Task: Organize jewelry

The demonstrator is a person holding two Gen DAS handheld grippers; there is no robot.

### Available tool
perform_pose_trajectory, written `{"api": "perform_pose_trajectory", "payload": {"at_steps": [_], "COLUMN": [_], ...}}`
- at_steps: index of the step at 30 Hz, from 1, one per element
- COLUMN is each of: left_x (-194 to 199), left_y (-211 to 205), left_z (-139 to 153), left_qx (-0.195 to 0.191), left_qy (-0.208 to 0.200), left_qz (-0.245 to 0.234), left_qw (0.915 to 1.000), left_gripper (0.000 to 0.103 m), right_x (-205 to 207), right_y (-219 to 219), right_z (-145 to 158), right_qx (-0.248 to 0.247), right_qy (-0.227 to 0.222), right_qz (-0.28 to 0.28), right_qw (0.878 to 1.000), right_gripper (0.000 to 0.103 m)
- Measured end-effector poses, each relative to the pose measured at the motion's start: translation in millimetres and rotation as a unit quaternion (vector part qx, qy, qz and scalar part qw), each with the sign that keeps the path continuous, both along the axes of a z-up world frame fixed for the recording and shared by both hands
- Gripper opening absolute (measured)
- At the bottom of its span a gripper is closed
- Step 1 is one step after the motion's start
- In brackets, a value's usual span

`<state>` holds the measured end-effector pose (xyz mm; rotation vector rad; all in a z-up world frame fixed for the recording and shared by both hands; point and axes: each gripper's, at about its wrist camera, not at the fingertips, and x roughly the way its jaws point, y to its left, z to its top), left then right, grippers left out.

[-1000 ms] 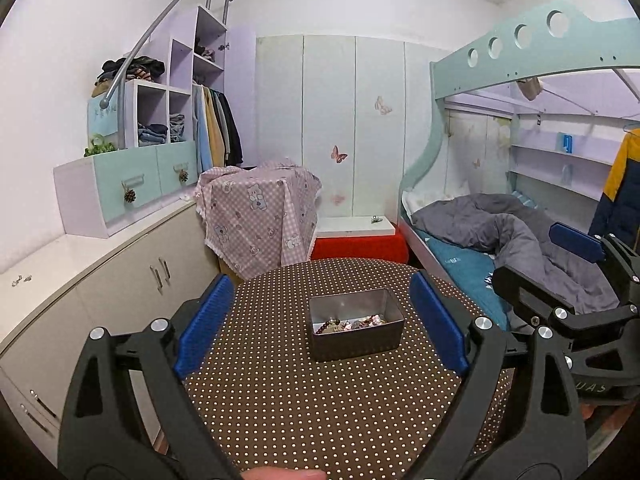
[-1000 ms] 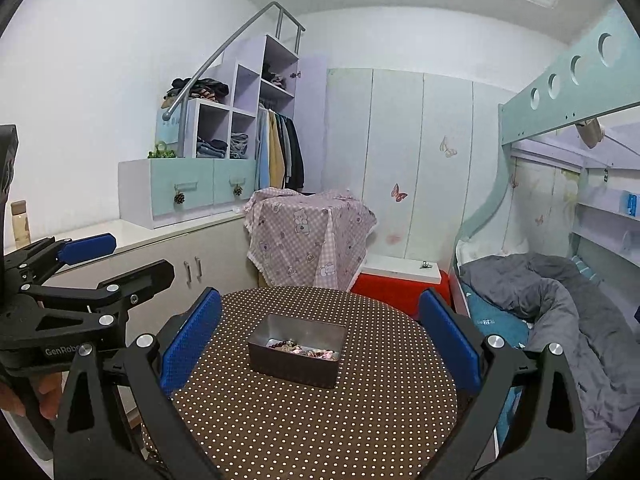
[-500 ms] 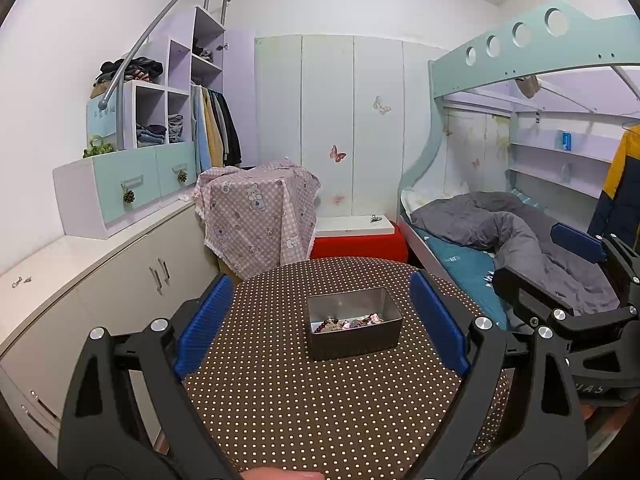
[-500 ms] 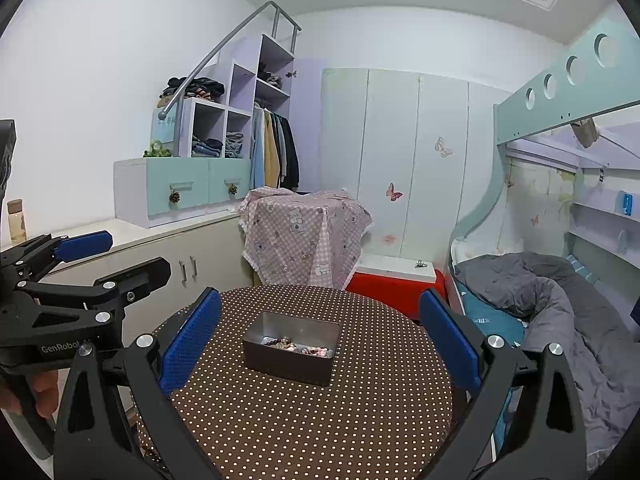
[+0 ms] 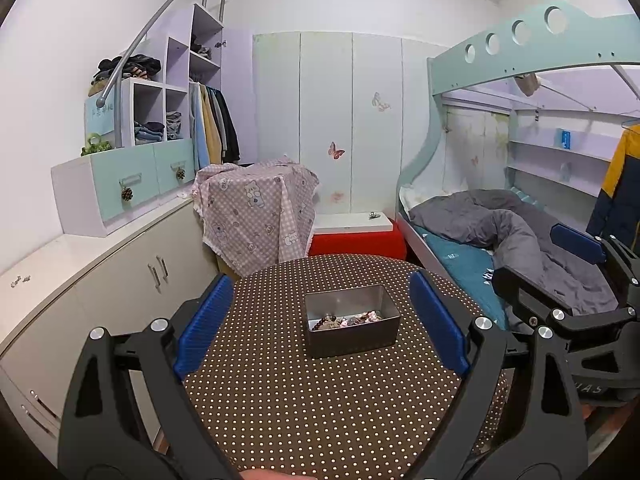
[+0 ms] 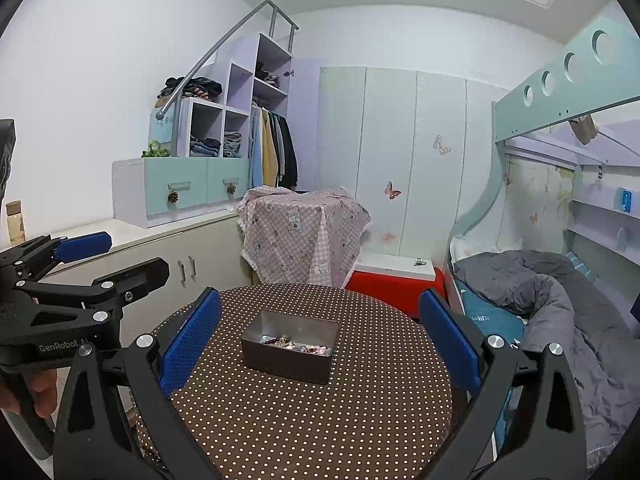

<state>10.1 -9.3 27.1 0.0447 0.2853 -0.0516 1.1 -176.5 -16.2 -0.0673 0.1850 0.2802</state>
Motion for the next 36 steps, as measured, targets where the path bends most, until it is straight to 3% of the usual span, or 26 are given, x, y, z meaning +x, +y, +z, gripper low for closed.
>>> {"api": "perform_pose_trajectory", "payload": {"at_steps": [36], "left_x": [1.1], "left_y": [-0.9], "left_z": [-4.1], "left_qx": [0.000], "left_qy": [0.002], "left_qz": [0.003], "left_qw": [1.0000], "left_gripper": [0.088], "right_x": [0.0], "right_y": [0.9], "right_z": [-0.4], "right_qx": [0.002], "right_qy": [0.002], "right_qz": [-0.001], "right_qw": [1.000], "right_gripper": [0.095]}}
